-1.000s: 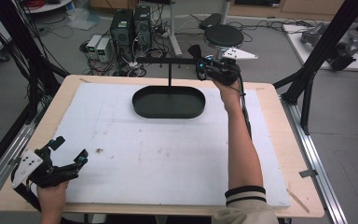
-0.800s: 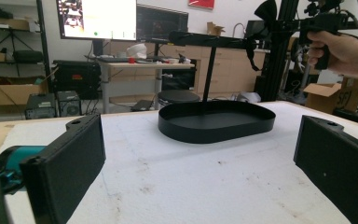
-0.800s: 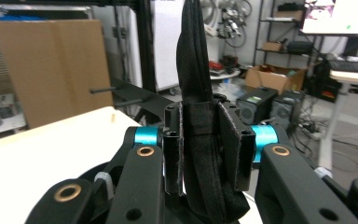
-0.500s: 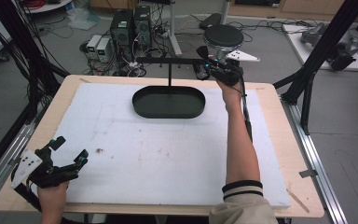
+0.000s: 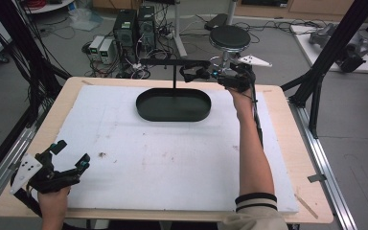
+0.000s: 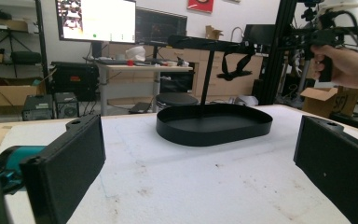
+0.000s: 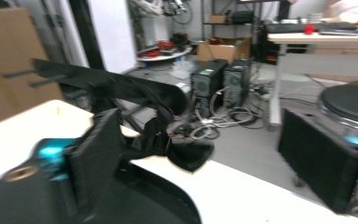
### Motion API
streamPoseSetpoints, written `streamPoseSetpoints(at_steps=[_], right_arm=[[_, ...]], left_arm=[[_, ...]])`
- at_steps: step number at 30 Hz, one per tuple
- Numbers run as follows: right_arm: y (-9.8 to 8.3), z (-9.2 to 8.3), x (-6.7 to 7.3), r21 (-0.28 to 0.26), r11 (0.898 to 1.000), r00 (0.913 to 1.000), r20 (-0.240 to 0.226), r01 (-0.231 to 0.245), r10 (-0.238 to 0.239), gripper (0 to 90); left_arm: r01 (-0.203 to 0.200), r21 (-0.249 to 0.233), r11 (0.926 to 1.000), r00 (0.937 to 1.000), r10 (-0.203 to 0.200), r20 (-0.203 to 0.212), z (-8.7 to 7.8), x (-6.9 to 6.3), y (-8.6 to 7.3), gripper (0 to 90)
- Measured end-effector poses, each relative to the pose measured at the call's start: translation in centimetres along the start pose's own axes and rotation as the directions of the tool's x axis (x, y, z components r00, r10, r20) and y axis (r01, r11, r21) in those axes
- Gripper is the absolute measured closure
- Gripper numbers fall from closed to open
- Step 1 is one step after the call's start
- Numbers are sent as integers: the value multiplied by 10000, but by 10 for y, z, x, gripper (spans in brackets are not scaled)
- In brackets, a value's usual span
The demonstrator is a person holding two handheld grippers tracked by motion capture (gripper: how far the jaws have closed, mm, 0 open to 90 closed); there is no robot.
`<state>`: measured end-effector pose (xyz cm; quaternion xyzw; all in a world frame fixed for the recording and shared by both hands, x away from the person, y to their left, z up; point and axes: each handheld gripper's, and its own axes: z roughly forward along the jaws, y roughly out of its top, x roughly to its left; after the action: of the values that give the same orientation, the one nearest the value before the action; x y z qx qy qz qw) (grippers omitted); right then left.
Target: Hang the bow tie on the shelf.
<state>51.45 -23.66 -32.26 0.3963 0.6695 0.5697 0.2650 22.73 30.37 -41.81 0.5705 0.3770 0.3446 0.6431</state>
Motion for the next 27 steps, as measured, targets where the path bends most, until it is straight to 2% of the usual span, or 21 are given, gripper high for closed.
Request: streamPoseSetpoints(at_steps=[2, 4, 5, 6, 7, 8, 9, 12, 13, 14, 16, 17, 18, 19, 20, 21, 22, 23, 27], right_arm=[[9, -15, 8, -355, 9988, 9992, -199, 337, -344, 90], [14, -21, 11, -446, 9984, 9990, -271, 336, -348, 74], [19, -36, 20, -1087, 9927, 9984, -151, 522, -542, 19], [19, -36, 20, -1087, 9927, 9984, -151, 522, -542, 19], [22, -54, 27, -1446, 9878, 9983, -47, 573, -586, 19], [22, -54, 27, -1446, 9878, 9983, -47, 573, -586, 19], [23, -71, 32, -1547, 9866, 9985, -109, 522, -545, 19], [23, -100, 40, -1857, 9789, 9963, 208, 854, -830, 19], [23, -100, 40, -1857, 9789, 9963, 208, 854, -830, 19], [22, -111, 42, -1996, 9761, 9962, 303, 857, -812, 19], [19, -131, 46, -2262, 9700, 9957, 454, 892, -809, 19], [15, -150, 50, -2436, 9651, 9942, 710, 963, -813, 19], [15, -150, 50, -2436, 9651, 9942, 710, 963, -813, 19], [9, -169, 56, -2572, 9595, 9901, 1074, 1152, -901, 19], [9, -169, 56, -2572, 9595, 9901, 1074, 1152, -901, 19], [1, -188, 62, -2710, 9524, 9832, 1524, 1394, -1006, 19], [1, -188, 62, -2710, 9524, 9832, 1524, 1394, -1006, 19], [-10, -204, 67, -2734, 9507, 9792, 1766, 1467, -1003, 19], [-37, -229, 74, -2908, 9460, 9768, 1953, 1429, -876, 19]], left_arm=[[19, -7, 10000, 10000, -19, 21, 0, 0, 0, 24], [-1, 14, 10000, 10000, 1, 46, 0, 0, 0, 24], [16, 10, 10000, 10000, -16, 58, 0, 0, 0, 24], [20, 14, 10000, 10000, -20, 65, 0, 0, 0, 24], [15, 29, 10000, 10000, -15, 67, 0, 0, 0, 24], [16, 42, 10000, 10000, -16, 81, 0, 0, 0, 24], [25, 48, 10000, 10000, -25, 64, 0, 0, 0, 24], [131, 133, 9998, 9999, -132, 39, 0, 1, 1, 24], [127, 216, 9997, 9999, -128, 22, 0, 1, 1, 24], [118, 263, 9996, 9999, -119, 10, 1, 1, 2, 24], [114, 325, 9994, 9999, -113, -36, 1, 1, 3, 24], [110, 327, 9994, 9999, -108, -81, 1, 1, 3, 24], [107, 363, 9993, 9999, -102, -125, 1, 1, 4, 24], [75, 408, 9991, 9998, -69, -168, 1, 1, 4, 24], [63, 425, 9991, 9997, -54, -224, 1, 1, 5, 24], [62, 422, 9991, 9997, -51, -255, 1, 2, 5, 24], [45, 420, 9991, 9996, -33, -280, 0, 2, 6, 24], [36, 371, 9993, 9995, -24, -323, 0, 2, 6, 24], [-159, 188, 9997, 9991, 166, -378, -4, 2, 10, 24]])
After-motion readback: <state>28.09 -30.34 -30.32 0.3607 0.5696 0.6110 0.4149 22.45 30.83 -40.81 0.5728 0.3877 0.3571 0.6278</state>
